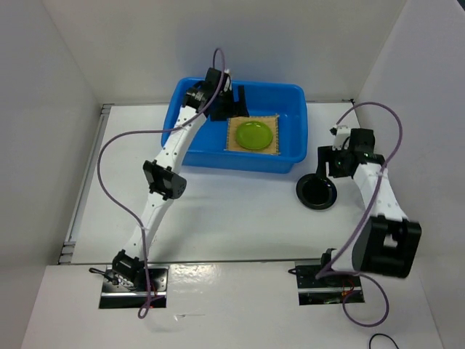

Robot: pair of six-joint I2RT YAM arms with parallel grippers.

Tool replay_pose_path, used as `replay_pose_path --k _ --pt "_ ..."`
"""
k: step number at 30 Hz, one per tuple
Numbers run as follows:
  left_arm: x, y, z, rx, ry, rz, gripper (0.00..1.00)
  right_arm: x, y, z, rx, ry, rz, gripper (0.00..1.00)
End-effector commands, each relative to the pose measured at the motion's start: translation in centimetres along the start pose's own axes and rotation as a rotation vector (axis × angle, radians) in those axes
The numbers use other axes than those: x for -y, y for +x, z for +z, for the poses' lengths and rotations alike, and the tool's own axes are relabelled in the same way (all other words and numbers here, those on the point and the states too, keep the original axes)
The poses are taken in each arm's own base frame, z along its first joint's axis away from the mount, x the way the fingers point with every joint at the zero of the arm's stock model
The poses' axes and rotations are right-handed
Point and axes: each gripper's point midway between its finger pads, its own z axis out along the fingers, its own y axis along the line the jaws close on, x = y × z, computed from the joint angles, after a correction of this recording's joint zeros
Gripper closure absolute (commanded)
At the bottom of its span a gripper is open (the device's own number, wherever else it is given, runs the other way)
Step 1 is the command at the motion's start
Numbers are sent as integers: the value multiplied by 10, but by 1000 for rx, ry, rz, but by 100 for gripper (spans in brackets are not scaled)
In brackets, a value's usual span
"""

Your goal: Place the mixed dishes into the plastic bin

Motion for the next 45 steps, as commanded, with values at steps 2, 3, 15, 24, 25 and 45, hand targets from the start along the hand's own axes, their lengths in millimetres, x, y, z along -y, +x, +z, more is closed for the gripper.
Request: replay_pose_path --k 2,3,15,24,25,45 --pt "69 -30 -154 194 -84 178 1 19 27 49 -178 22 63 21" --pt "70 -18 -162 174 -131 195 1 22 29 56 -195 9 80 21" --pt "62 4 -257 205 -295 286 1 28 70 91 -361 -39 121 19" --pt "-6 29 -327 404 -233 233 1 27 29 67 -209 -22 91 15" --pt "-19 32 -329 405 -258 237 1 32 28 67 -197 10 92 15" --pt "-121 103 -365 588 -397 189 1 49 89 107 -429 63 154 18"
